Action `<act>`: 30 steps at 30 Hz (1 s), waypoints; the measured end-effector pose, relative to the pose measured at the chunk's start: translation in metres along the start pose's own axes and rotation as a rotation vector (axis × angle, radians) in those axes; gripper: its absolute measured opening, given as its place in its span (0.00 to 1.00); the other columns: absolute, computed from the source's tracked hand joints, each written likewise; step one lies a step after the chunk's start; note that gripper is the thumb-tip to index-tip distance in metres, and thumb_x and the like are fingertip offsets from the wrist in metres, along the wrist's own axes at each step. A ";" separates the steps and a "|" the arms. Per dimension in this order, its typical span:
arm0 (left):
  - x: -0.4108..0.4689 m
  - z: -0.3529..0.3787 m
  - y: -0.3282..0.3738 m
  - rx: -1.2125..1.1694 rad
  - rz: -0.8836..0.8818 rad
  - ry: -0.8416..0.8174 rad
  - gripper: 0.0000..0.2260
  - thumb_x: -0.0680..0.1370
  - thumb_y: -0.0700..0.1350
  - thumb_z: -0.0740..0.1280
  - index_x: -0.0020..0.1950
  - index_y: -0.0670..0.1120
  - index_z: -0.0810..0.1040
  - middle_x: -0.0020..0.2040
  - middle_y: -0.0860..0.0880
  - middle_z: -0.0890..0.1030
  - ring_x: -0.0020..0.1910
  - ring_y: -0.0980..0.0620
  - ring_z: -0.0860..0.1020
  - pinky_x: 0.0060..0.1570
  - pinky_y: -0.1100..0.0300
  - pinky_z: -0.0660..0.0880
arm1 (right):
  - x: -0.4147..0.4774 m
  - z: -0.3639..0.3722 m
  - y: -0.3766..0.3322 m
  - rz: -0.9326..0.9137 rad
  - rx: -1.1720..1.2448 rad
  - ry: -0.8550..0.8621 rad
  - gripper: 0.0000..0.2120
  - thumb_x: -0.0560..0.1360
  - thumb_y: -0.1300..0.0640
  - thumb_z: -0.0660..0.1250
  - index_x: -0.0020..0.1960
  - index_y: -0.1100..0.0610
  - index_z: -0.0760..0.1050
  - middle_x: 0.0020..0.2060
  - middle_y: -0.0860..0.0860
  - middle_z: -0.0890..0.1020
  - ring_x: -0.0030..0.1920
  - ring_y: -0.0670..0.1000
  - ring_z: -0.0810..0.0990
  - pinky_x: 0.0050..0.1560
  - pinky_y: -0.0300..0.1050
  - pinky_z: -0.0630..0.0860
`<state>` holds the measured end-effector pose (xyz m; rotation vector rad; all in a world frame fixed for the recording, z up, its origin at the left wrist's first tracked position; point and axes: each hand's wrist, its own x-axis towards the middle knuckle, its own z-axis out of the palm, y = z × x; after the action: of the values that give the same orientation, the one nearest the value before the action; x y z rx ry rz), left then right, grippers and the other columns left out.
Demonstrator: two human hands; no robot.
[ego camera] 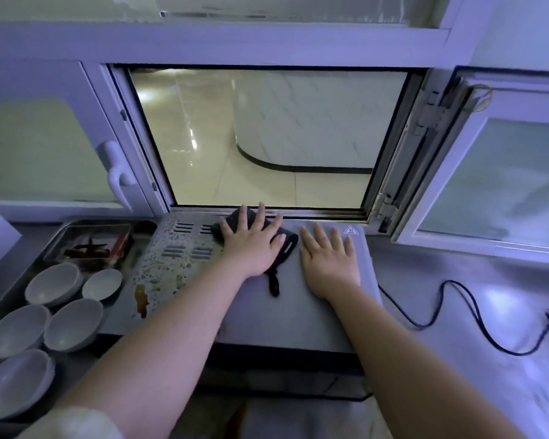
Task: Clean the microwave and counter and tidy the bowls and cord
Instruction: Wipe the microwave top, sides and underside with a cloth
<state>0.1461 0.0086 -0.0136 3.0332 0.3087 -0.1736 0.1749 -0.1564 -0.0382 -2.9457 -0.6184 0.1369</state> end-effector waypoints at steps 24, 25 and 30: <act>0.016 -0.008 -0.021 -0.041 -0.162 -0.009 0.43 0.73 0.75 0.47 0.79 0.51 0.43 0.76 0.37 0.34 0.74 0.38 0.29 0.67 0.34 0.31 | -0.004 -0.007 0.000 -0.015 0.010 -0.011 0.26 0.81 0.42 0.42 0.78 0.42 0.45 0.78 0.45 0.46 0.78 0.53 0.41 0.76 0.57 0.40; 0.019 -0.010 -0.021 -0.022 -0.175 -0.027 0.42 0.72 0.75 0.46 0.79 0.52 0.43 0.77 0.37 0.35 0.74 0.38 0.30 0.66 0.33 0.30 | -0.003 -0.009 0.000 -0.025 0.009 -0.015 0.26 0.81 0.41 0.43 0.78 0.41 0.45 0.78 0.45 0.46 0.78 0.54 0.41 0.76 0.58 0.40; -0.057 0.002 -0.024 -0.001 -0.024 -0.010 0.39 0.74 0.73 0.45 0.79 0.54 0.42 0.78 0.39 0.38 0.77 0.40 0.39 0.72 0.36 0.38 | -0.007 -0.012 0.001 -0.072 -0.023 -0.061 0.28 0.80 0.37 0.44 0.78 0.39 0.43 0.78 0.44 0.45 0.77 0.58 0.40 0.75 0.61 0.38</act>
<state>0.0857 0.0208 -0.0100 3.0278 0.3451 -0.1897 0.1706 -0.1610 -0.0265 -2.9467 -0.7381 0.2145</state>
